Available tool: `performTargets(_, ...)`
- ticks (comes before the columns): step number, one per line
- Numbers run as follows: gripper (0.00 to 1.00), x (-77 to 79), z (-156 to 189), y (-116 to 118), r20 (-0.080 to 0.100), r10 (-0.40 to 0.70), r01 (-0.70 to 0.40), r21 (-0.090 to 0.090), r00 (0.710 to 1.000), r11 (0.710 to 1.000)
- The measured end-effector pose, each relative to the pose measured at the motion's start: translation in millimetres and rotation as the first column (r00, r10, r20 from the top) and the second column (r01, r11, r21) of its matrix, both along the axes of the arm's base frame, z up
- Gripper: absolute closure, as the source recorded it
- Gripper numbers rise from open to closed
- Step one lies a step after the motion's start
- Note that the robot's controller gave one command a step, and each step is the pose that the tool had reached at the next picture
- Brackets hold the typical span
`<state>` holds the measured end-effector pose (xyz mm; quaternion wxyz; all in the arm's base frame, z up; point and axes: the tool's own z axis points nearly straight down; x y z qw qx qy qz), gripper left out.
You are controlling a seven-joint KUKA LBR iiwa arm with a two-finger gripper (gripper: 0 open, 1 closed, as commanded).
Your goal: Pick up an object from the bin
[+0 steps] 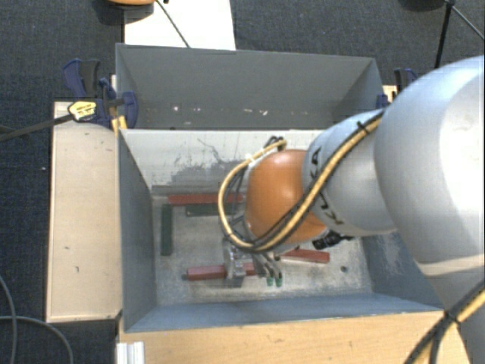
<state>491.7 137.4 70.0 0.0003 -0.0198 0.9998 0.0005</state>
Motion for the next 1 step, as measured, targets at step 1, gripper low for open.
performTargets(1, 1.00, 22.2, 131.4, -19.6, 0.001, 0.026, -0.026, 0.000, 1.000, 1.000)
